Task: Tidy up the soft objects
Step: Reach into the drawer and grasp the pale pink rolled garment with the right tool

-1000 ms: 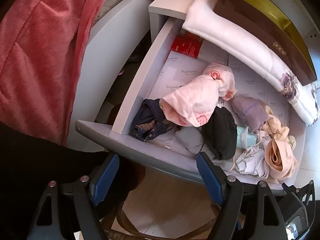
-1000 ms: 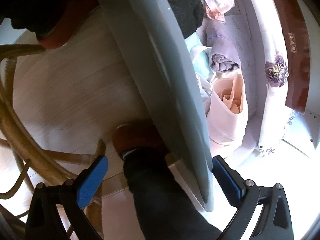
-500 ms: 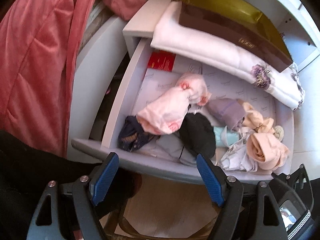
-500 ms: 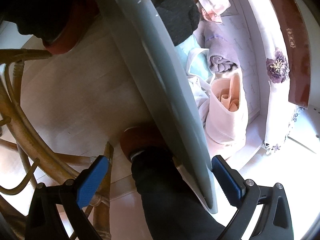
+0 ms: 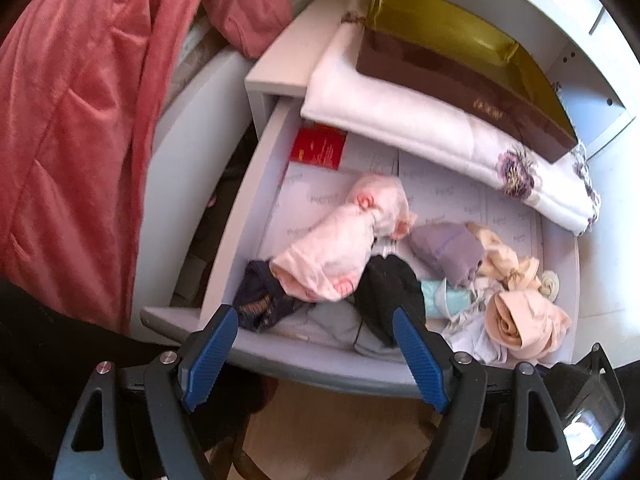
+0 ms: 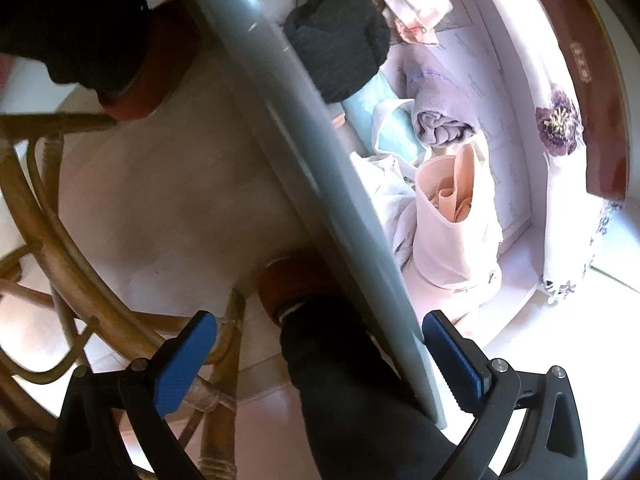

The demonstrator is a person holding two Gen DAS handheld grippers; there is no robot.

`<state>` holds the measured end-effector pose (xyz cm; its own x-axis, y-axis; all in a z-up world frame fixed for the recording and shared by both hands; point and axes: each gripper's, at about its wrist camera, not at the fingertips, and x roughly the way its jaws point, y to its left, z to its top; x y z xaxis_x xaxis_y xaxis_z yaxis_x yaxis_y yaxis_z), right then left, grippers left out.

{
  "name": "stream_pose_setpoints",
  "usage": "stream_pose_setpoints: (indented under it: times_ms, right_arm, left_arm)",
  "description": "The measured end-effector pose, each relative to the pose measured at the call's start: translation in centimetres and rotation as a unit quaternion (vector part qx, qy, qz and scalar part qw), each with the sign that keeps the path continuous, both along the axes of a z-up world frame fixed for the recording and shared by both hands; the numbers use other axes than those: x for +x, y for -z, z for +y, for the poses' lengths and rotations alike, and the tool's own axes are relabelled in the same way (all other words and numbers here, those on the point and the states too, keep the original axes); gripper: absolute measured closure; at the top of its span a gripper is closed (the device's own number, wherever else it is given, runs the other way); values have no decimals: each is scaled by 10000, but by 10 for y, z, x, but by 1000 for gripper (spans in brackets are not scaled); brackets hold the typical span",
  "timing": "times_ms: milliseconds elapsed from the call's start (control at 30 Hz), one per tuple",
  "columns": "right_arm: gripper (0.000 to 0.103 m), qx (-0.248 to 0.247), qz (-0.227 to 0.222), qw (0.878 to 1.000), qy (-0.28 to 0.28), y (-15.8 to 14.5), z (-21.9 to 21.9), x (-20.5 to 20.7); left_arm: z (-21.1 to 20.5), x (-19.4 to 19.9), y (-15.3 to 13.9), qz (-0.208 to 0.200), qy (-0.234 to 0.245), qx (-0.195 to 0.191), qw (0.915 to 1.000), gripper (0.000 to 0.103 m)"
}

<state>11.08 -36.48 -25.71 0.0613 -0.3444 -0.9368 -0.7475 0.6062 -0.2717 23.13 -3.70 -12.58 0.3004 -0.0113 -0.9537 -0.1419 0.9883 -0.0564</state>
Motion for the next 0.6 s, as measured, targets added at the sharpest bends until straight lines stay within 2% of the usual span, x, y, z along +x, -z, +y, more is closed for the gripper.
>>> stream_pose_setpoints:
  times_ms: [167, 333, 600]
  right_arm:
    - [0, 918, 117, 9916, 904, -33, -9, 41]
    - [0, 1297, 15, 9821, 1366, -64, -10, 73]
    - [0, 1850, -453, 9597, 2068, -126, -35, 128]
  left_arm:
    - [3, -3, -5, -35, 98, 34, 9999, 22]
    - [1, -4, -5, -34, 199, 13, 9998, 22]
    - [-4, -5, -2, 13, 384, 41, 9993, 21]
